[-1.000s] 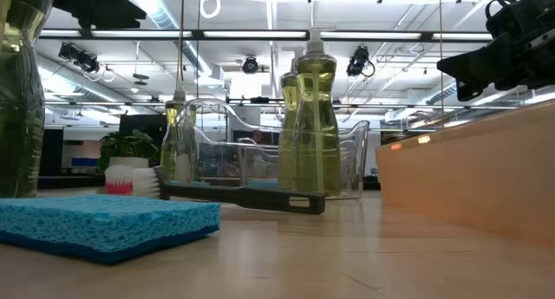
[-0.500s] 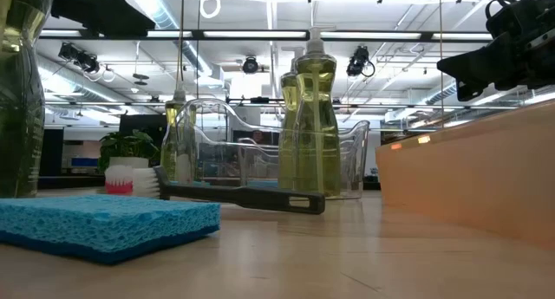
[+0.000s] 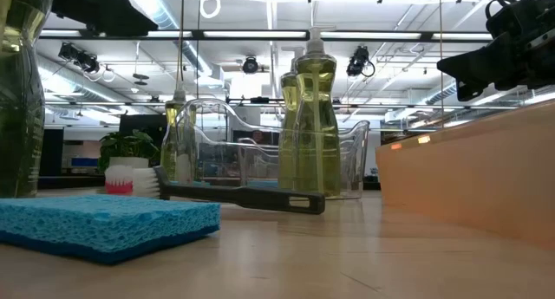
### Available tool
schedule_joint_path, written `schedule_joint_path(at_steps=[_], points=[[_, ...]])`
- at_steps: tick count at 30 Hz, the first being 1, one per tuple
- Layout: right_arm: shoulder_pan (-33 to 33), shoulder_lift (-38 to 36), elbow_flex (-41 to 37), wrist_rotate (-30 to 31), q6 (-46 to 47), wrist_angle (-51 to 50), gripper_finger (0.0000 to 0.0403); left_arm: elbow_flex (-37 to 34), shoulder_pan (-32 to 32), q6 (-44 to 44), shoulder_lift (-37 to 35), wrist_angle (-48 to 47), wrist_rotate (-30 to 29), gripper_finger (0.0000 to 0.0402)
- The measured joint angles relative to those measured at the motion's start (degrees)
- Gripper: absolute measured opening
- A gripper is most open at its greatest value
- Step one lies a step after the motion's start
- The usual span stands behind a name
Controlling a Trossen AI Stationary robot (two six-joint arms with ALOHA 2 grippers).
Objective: Pick & Place Kitchen Sink Supplies
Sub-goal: Put the green dish soap into the bottom transparent bin
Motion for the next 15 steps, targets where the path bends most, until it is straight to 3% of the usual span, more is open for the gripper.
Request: schedule_joint_path(at_steps=[15], points=[[0.0,0.0,0.0,0.0,0.0,0.0,0.0007,0.1,0.0,-1.5,3.9,4.5,-0.7,0.0319]])
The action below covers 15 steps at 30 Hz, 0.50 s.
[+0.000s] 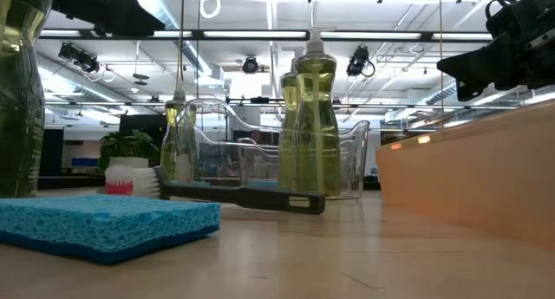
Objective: Pick & Place Kitchen Sink Supplies
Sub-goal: Put the green dish soap into the bottom transparent bin
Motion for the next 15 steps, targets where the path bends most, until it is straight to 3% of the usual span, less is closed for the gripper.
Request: schedule_joint_path(at_steps=[15], points=[[0.0,0.0,0.0,0.0,0.0,0.0,0.0007,0.0,0.0,-3.2,0.0,-0.2,-2.1,0.0319]])
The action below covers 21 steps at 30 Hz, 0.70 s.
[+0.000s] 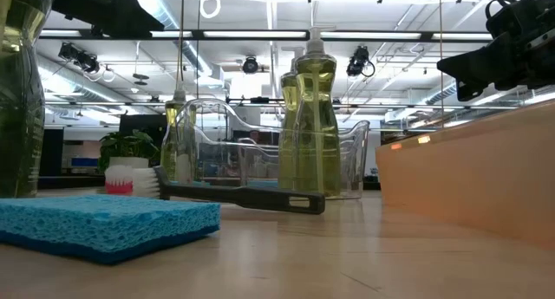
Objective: Pick & Place Kitchen Sink Supplies
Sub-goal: Put the green dish soap into the bottom transparent bin
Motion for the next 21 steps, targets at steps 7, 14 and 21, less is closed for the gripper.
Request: schedule_joint_path(at_steps=[7,14,21], points=[[0.0,0.0,0.0,0.0,0.0,0.0,0.0007,0.0,1.4,0.2,1.0,0.3,-0.4,0.0319],[0.0,0.0,0.0,0.0,0.0,0.0,0.0007,1.3,2.3,-0.2,3.3,0.4,1.2,0.0319],[0.0,0.0,0.0,0.0,0.0,0.0,0.0007,4.2,2.5,0.1,5.0,-0.1,3.3,0.0319]])
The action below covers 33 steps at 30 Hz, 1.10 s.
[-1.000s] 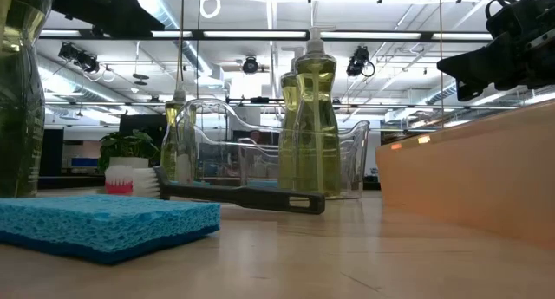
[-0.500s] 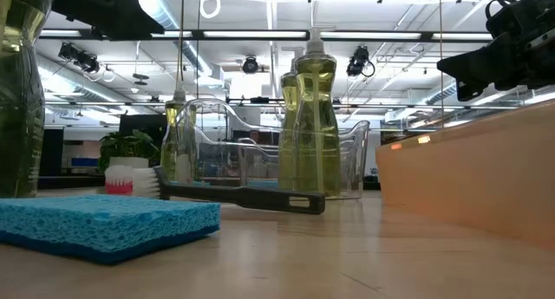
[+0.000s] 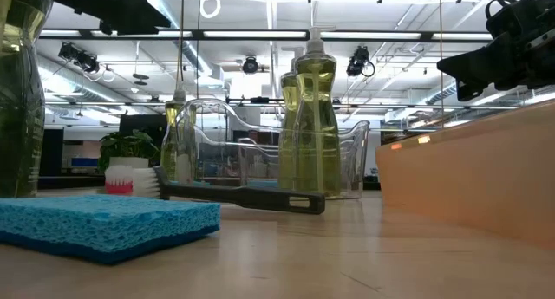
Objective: Pick & Place Kitchen Sink Supplies
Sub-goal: Put the green dish soap into the bottom transparent bin
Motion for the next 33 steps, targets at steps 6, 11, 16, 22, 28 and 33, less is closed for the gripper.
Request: schedule_joint_path(at_steps=[6,11,16,22,28,33], points=[[0.0,0.0,0.0,0.0,0.0,0.0,0.0007,0.1,0.0,-1.8,0.2,-1.2,1.4,0.0319],[0.0,0.0,0.0,0.0,0.0,0.0,0.0007,0.1,0.0,-2.6,1.6,-3.0,2.2,0.0319],[0.0,0.0,0.0,0.0,0.0,0.0,0.0007,0.1,0.0,-1.8,4.9,-3.9,-2.0,0.0319],[0.0,0.0,0.0,0.0,0.0,0.0,0.0007,0.1,2.5,-3.5,7.8,-3.9,-2.6,0.0319],[0.0,0.0,0.0,0.0,0.0,0.0,0.0007,0.1,6.6,-5.3,10.5,-3.7,-0.3,0.0319],[0.0,0.0,0.0,0.0,0.0,0.0,0.0007,0.0,10.5,-7.5,14.4,-2.8,5.5,0.0333]])
